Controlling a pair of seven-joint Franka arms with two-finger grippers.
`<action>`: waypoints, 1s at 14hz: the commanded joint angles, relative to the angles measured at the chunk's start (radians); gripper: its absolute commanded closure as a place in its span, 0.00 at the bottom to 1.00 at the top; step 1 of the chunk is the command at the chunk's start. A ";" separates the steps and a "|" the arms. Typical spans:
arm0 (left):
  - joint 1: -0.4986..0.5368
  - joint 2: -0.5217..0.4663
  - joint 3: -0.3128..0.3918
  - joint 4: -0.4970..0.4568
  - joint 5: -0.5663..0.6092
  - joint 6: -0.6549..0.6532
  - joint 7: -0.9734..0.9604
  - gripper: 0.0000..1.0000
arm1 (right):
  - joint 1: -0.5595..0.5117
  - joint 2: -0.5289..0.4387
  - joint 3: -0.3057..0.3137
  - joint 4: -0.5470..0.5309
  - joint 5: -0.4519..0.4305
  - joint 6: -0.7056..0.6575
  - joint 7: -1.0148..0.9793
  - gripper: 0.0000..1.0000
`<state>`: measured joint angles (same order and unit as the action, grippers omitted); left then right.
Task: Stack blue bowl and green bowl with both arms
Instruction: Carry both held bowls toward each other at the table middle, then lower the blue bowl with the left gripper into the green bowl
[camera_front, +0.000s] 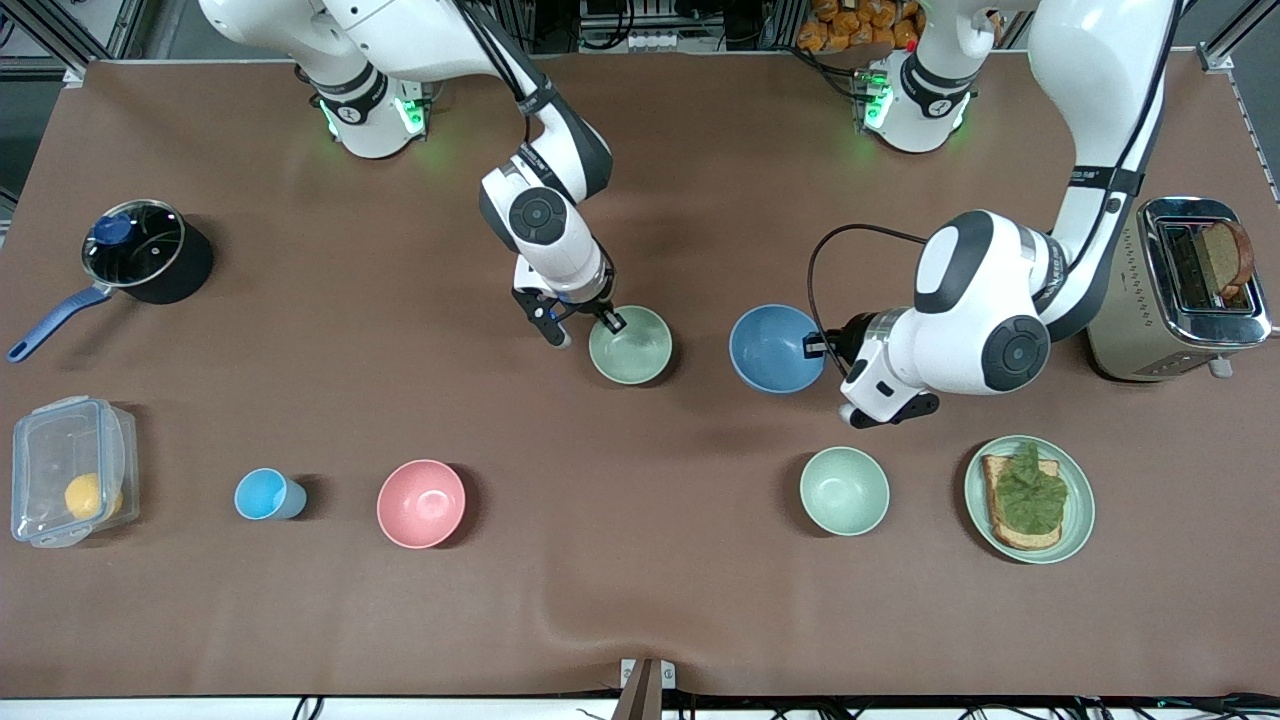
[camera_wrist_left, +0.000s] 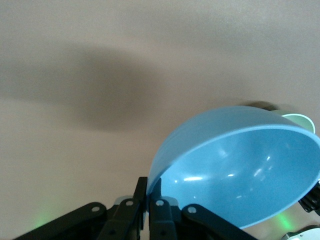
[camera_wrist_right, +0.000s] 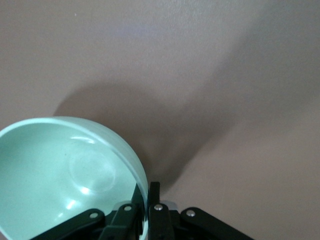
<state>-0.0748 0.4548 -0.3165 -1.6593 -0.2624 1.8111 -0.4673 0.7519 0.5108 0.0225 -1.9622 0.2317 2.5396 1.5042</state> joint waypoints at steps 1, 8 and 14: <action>-0.011 0.007 0.000 0.015 -0.023 0.007 -0.025 1.00 | -0.006 -0.004 -0.009 0.019 -0.025 -0.022 0.021 0.00; -0.089 0.038 0.000 0.015 -0.021 0.039 -0.106 1.00 | -0.152 -0.100 -0.001 0.063 -0.008 -0.261 -0.015 0.00; -0.206 0.140 0.000 0.045 -0.041 0.157 -0.279 1.00 | -0.227 -0.029 -0.007 0.054 0.234 -0.236 -0.094 0.00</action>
<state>-0.2546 0.5406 -0.3212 -1.6565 -0.2764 1.9419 -0.6951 0.5632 0.4492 0.0037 -1.9065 0.3770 2.2931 1.4501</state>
